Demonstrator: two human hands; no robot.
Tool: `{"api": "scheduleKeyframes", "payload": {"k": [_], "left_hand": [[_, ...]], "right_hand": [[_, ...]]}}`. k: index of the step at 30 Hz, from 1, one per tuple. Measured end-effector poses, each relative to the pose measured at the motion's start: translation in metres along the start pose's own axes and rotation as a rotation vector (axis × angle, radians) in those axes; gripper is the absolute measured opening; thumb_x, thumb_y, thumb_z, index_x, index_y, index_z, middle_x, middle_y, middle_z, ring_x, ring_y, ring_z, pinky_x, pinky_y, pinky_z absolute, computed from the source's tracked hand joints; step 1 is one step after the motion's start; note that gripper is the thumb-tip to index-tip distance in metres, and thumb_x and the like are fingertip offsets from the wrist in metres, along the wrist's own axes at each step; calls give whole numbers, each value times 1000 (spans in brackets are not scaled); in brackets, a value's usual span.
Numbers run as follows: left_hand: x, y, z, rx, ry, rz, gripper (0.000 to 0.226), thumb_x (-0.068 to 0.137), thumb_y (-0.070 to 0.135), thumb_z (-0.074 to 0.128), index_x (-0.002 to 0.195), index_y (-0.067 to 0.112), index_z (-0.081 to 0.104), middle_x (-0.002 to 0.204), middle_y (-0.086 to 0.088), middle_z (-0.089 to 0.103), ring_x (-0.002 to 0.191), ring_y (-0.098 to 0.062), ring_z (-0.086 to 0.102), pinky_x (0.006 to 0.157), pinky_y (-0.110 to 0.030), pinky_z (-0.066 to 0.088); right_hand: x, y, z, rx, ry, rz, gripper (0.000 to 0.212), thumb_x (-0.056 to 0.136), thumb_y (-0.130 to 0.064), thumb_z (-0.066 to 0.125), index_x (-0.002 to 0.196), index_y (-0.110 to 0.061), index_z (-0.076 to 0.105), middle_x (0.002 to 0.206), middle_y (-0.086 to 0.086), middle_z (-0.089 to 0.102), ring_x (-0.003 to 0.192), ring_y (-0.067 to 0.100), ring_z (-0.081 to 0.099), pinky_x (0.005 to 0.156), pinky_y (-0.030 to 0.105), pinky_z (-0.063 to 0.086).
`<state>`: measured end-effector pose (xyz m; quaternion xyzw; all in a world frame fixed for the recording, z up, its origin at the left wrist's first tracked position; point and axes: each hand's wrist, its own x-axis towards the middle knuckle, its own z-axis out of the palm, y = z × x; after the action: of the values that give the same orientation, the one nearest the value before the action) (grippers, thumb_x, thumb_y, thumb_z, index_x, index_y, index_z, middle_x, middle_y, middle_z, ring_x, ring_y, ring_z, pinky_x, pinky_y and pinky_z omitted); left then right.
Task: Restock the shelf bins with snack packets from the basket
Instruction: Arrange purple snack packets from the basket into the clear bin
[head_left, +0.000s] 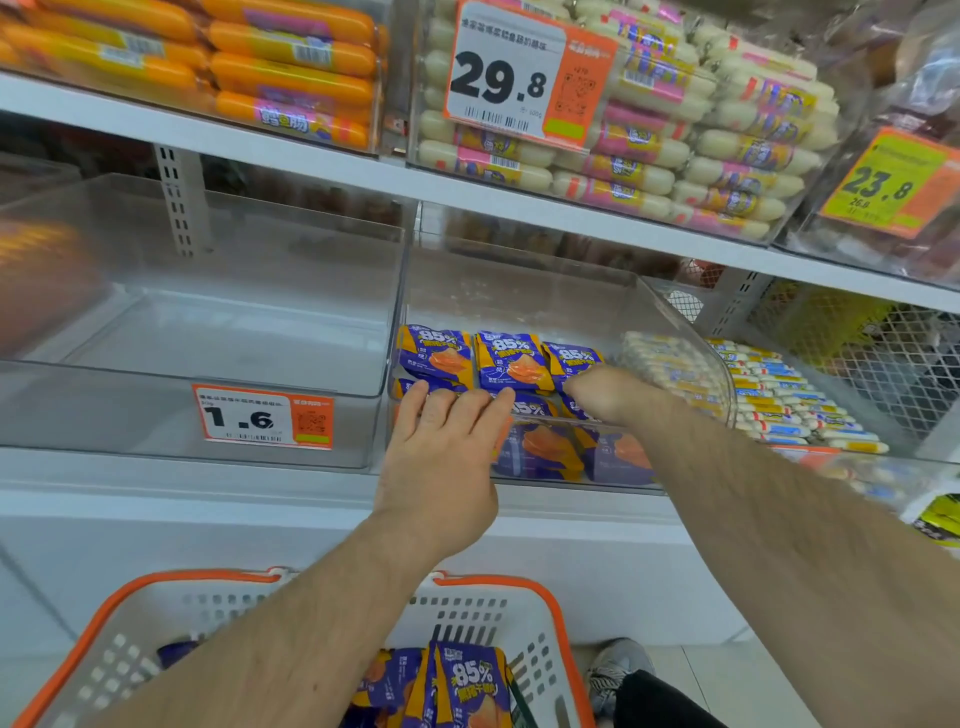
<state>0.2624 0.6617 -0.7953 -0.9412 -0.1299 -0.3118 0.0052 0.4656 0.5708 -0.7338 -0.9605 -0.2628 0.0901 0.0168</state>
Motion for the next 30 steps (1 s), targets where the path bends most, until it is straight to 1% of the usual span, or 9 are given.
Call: {"api": "scheduleKeyframes", "payload": {"k": [5, 8, 12, 15, 17, 21, 25, 28, 30], "left_hand": [[0, 0, -7, 0, -74, -3, 86, 51, 21, 78, 134, 15, 57, 119, -2, 63, 104, -30, 59, 111, -46, 18], [2, 2, -18, -9, -210, 3, 88, 73, 25, 65, 152, 20, 28, 150, -1, 39, 136, -29, 36, 117, -45, -3], [-8, -2, -28, -207, -220, 8, 84, 87, 25, 51, 156, 26, 4, 164, 5, -1, 150, -19, -10, 119, -40, -16], [-53, -9, -29, -485, -50, 41, 76, 76, 19, 52, 150, 20, 34, 156, 2, 34, 145, -17, 17, 119, -40, 7], [-91, -14, -28, -664, -119, -113, 64, 83, 16, 53, 146, 22, 42, 148, 5, 45, 136, -11, 29, 116, -36, 24], [-166, -33, -14, -841, -495, -514, 52, 92, 12, 56, 140, 28, 46, 131, 13, 59, 117, -9, 55, 96, -21, 42], [-211, -50, -9, -876, -655, -662, 40, 94, 10, 50, 132, 23, 52, 119, 11, 64, 103, -13, 62, 73, -12, 44], [-227, -56, -15, -897, -688, -718, 33, 95, 11, 50, 119, 33, 53, 110, 15, 62, 106, -6, 60, 75, -13, 44], [-235, -56, -19, -908, -699, -744, 30, 96, 12, 49, 116, 35, 52, 108, 16, 62, 107, -5, 58, 81, -19, 46]], "right_hand": [[-13, -7, -5, 26, -64, 58, 36, 103, -12, 32, 69, -15, 43, 71, 1, 37, 67, 14, 41, 54, 24, 31], [-11, 0, -4, 48, -24, 66, 29, 98, -22, 41, 73, -14, 52, 78, 5, 50, 76, 22, 53, 60, 26, 42], [-28, -3, -11, 128, 482, 37, 30, 93, -27, 46, 74, -8, 60, 80, 15, 63, 77, 34, 59, 67, 33, 49], [-66, -24, -5, 259, 987, -301, 27, 89, -21, 48, 70, -6, 61, 73, 14, 60, 73, 34, 54, 64, 35, 36], [-102, -49, 18, 341, 1126, -591, 24, 85, -16, 51, 65, -4, 59, 68, 14, 55, 70, 29, 49, 64, 36, 33], [-155, -88, 114, 344, 722, -800, 25, 81, -21, 51, 59, -10, 57, 64, 5, 55, 65, 26, 52, 61, 30, 42], [-155, -101, 205, 102, -200, -378, 29, 88, -24, 53, 60, -23, 42, 64, 0, 45, 63, 25, 50, 52, 31, 38], [-158, -90, 277, -33, -457, -178, 30, 87, -35, 57, 67, -16, 47, 64, 4, 44, 62, 25, 51, 50, 32, 35], [-164, -78, 311, -58, -490, -13, 41, 86, -53, 58, 92, -12, 60, 96, 11, 59, 89, 28, 60, 70, 37, 49]]}}
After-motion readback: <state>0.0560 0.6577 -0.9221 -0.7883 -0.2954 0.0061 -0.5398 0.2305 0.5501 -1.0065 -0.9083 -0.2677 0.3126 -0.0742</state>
